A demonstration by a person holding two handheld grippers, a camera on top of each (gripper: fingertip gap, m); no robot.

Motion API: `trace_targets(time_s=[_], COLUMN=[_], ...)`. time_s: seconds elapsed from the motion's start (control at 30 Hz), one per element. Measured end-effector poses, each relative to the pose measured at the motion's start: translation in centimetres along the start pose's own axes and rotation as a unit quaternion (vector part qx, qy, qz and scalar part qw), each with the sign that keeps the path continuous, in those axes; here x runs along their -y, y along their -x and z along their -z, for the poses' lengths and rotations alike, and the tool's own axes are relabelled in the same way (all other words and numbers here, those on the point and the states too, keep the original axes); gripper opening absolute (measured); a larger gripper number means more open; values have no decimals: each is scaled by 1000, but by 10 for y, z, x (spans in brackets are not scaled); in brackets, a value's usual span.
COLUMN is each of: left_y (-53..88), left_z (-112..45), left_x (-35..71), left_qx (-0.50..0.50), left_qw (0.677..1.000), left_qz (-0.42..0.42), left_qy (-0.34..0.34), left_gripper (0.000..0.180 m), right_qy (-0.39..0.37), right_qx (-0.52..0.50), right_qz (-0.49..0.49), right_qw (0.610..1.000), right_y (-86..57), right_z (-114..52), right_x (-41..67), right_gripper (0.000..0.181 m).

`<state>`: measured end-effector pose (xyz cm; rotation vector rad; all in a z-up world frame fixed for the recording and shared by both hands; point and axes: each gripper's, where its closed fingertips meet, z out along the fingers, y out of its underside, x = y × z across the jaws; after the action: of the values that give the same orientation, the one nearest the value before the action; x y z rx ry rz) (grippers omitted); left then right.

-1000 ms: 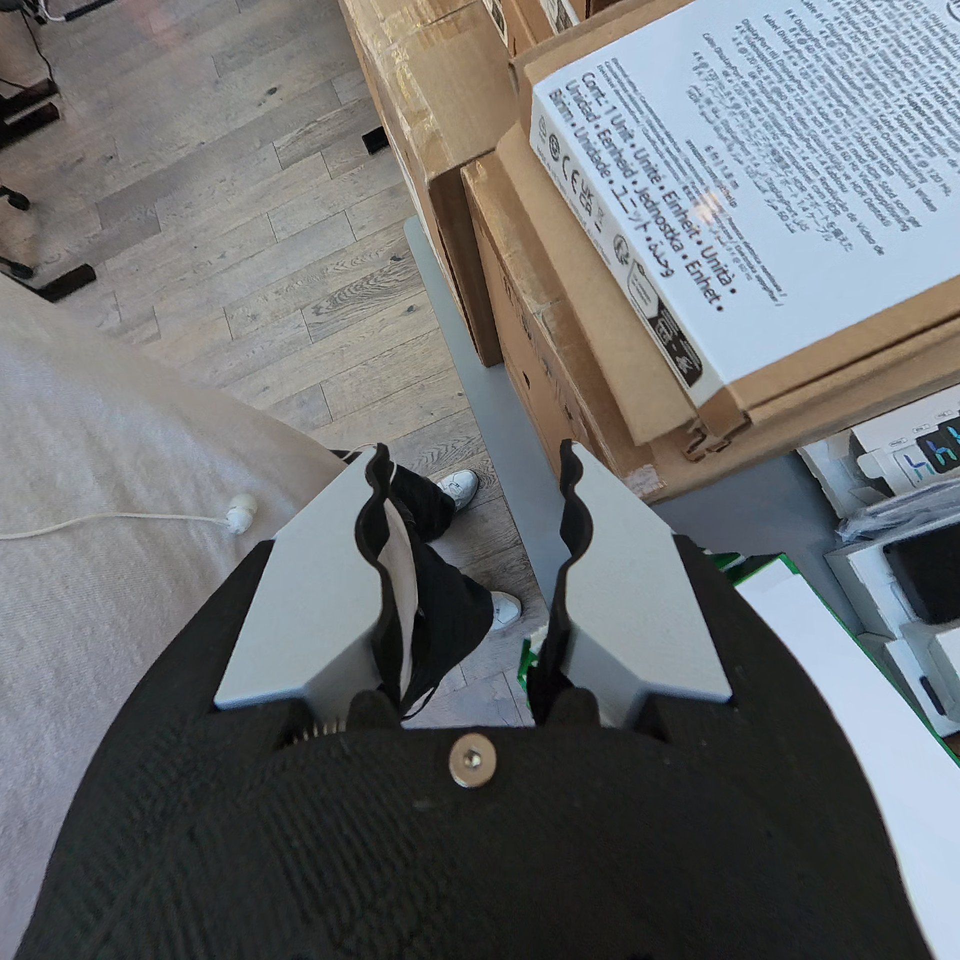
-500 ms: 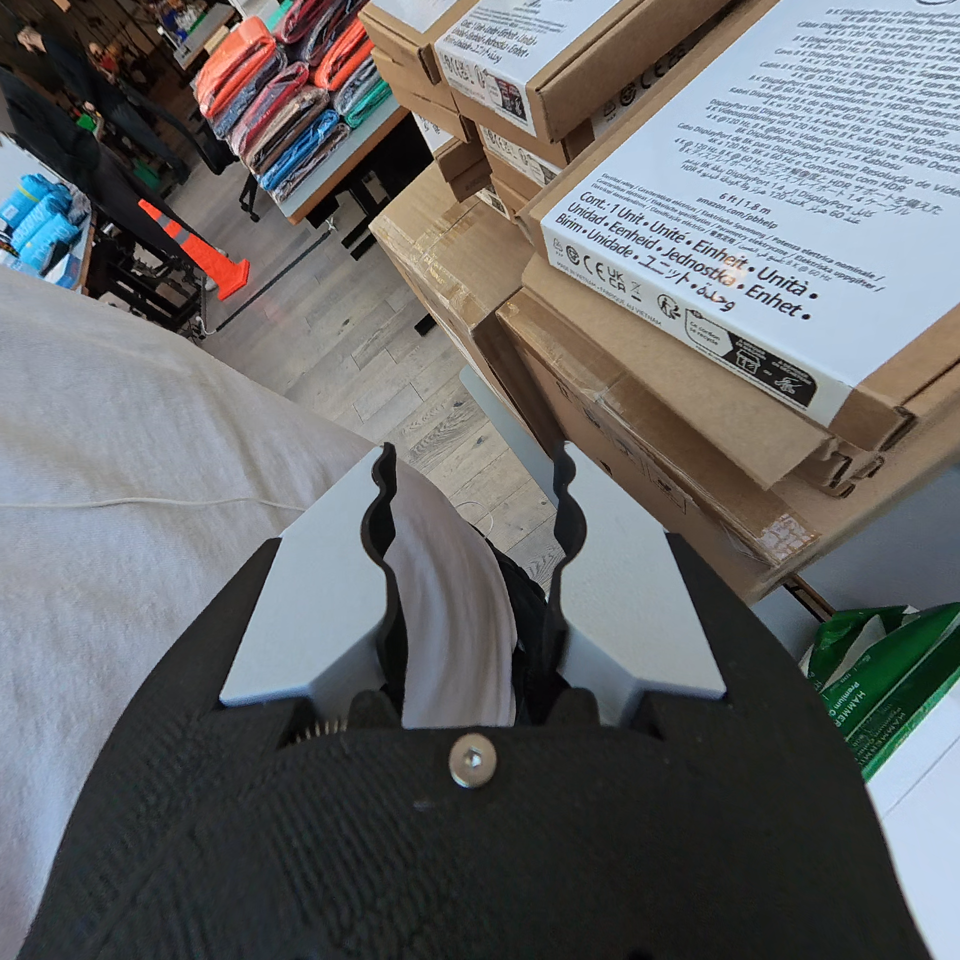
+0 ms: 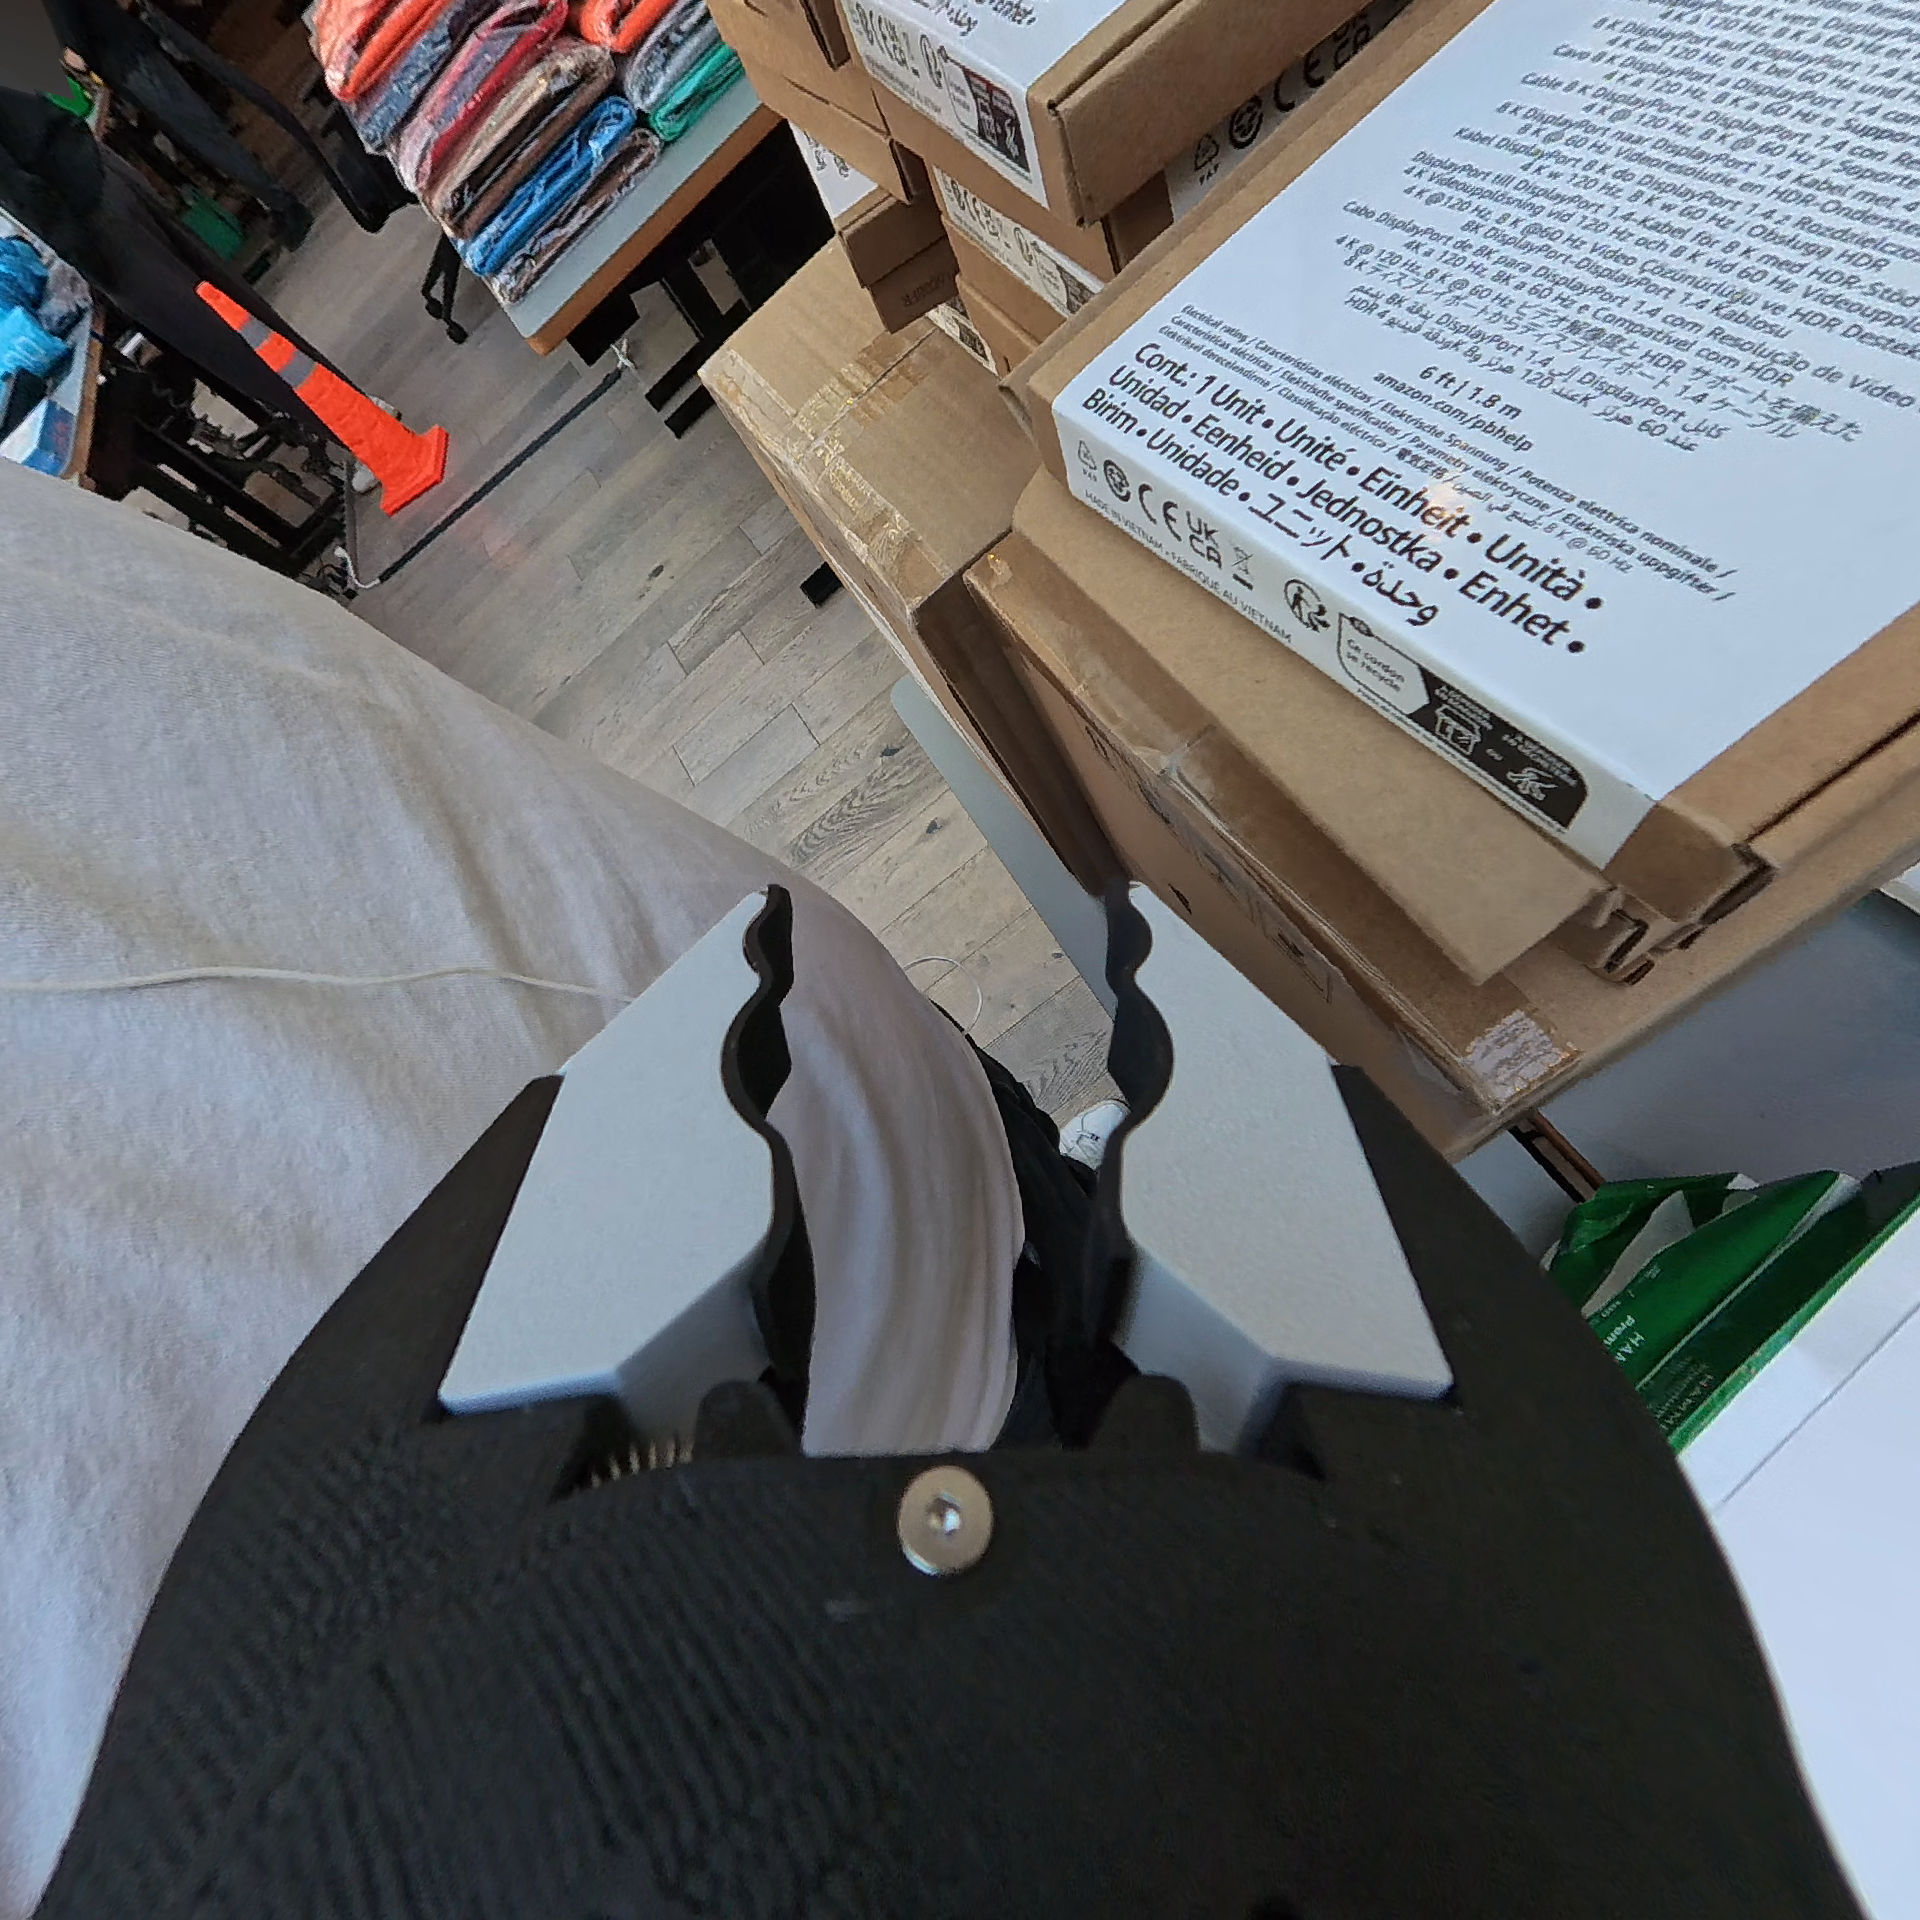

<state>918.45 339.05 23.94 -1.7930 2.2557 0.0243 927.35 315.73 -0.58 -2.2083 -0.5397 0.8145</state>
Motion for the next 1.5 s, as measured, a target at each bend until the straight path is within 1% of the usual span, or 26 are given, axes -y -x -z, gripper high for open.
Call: trace_targets(time_s=[0.2, 0.27, 0.33, 0.47, 0.63, 0.7, 0.77, 0.83, 0.9, 0.97, 1.0, 1.03, 1.1, 1.13, 1.17, 1.2, 1.23, 1.3, 1.33, 1.4, 1.5], left_y=[-2, 0, -4, -2, 1, -3, -17, -37, -61, -86, -102, -118, -147, -159, -170, -179, -183, -181, -182, -190, -196], left_z=[-2, -1, 0, 3, 20, 38, 62, 85, 89, 71, 55, 38, 7, -1, -7, -14, -23, -38, -40, -37, -42], left_x=[-2, 0, 2, 5, 11, 12, 6, -13, -51, -96, -114, -129, -147, -150, -151, -152, -154, -160, -161, -159, -157], left_qx=[-5, 4, -8, -3, 20, 41, 55, 84, 124, 169, 175, 166, 109, 72, 38, 14, 11, 41, 48, 44, 59], left_qw=[1000, 1000, 1000, 1000, 997, 990, 971, 932, 877, 815, 788, 761, 706, 676, 657, 657, 670, 704, 713, 711, 708], left_qz=[-6, -6, -6, -10, -11, -9, 7, 29, 72, 122, 144, 171, 222, 235, 239, 230, 226, 226, 221, 212, 227], left_qy=[-2, -5, -10, -21, -71, -131, -231, -351, -459, -540, -573, -604, -663, -694, -714, -718, -707, -672, -664, -669, -666], left_gripper=[61, 75, 77, 77, 81, 82, 81, 79, 77, 78, 80, 82, 88, 88, 88, 92, 92, 91, 89, 83, 79], right_qy=[8, 6, 2, -4, -2, -10, -27, -56, -99, -148, -170, -185, -199, -206, -215, -224, -233, -247, -252, -261, -281], right_qx=[1, 0, 3, 3, 2, 1, -6, -15, -20, -30, -40, -58, -102, -125, -152, -181, -212, -269, -291, -312, -315], right_qz=[6, 5, 4, 14, 28, 38, 52, 65, 79, 96, 106, 113, 122, 129, 135, 140, 144, 141, 139, 139, 153], right_qw=[1000, 1000, 1000, 1000, 1000, 999, 998, 996, 992, 984, 979, 975, 967, 962, 955, 947, 938, 920, 913, 903, 894], right_y=[-3, -5, -5, -5, -3, -2, -1, -1, 1, 3, 3, 0, -7, -10, -14, -18, -23, -30, -31, -27, -20], right_z=[-2, -2, -2, -1, 0, 2, 6, 11, 18, 26, 31, 37, 53, 65, 79, 94, 111, 145, 158, 175, 181], right_x=[1, 3, 6, 10, 13, 16, 20, 26, 34, 46, 52, 58, 68, 73, 79, 85, 91, 100, 102, 103, 95], right_gripper=[60, 62, 63, 63, 63, 63, 63, 65, 68, 76, 80, 86, 96, 100, 100, 100, 99, 100, 99, 100, 99])
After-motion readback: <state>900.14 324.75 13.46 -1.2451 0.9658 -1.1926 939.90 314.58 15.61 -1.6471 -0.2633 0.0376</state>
